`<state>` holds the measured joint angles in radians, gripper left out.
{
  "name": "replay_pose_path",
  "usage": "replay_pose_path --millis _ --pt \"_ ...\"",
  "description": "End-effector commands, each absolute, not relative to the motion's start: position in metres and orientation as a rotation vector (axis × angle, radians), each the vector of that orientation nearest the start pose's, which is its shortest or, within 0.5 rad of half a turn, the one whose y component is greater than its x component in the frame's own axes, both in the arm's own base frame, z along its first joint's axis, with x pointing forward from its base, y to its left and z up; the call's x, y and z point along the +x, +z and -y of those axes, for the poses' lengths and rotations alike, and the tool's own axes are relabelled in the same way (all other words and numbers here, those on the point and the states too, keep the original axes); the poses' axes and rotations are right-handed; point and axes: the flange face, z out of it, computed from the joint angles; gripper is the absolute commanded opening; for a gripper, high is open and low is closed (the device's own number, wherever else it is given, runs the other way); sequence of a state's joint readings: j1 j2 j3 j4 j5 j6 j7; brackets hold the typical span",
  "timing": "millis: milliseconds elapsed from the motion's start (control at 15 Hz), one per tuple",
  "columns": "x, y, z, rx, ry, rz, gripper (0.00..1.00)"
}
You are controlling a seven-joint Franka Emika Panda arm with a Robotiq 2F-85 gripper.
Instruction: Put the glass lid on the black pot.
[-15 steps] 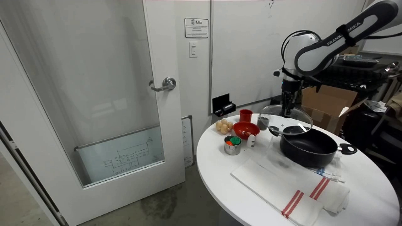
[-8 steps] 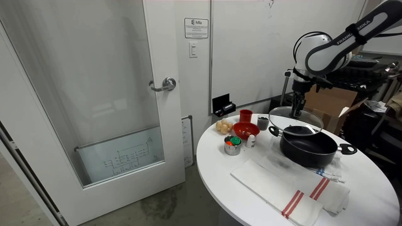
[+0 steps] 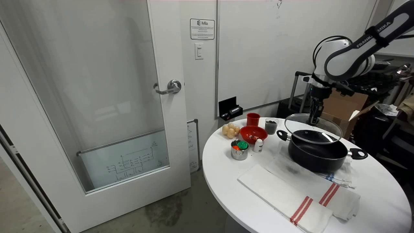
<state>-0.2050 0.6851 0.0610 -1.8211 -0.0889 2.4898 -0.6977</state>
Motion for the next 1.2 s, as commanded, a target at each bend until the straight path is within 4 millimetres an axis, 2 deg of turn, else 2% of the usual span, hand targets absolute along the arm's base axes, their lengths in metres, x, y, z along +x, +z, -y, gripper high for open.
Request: replay_pose_path --millis 0,467,1133 --pt "0.623 0.168 0.099 -3.001 -0.004 0.862 0.25" --pt "0.611 0.15 0.106 -2.984 0.021 0.791 0.25" --pt "0.61 0.132 0.112 -2.977 0.075 0.76 0.25"
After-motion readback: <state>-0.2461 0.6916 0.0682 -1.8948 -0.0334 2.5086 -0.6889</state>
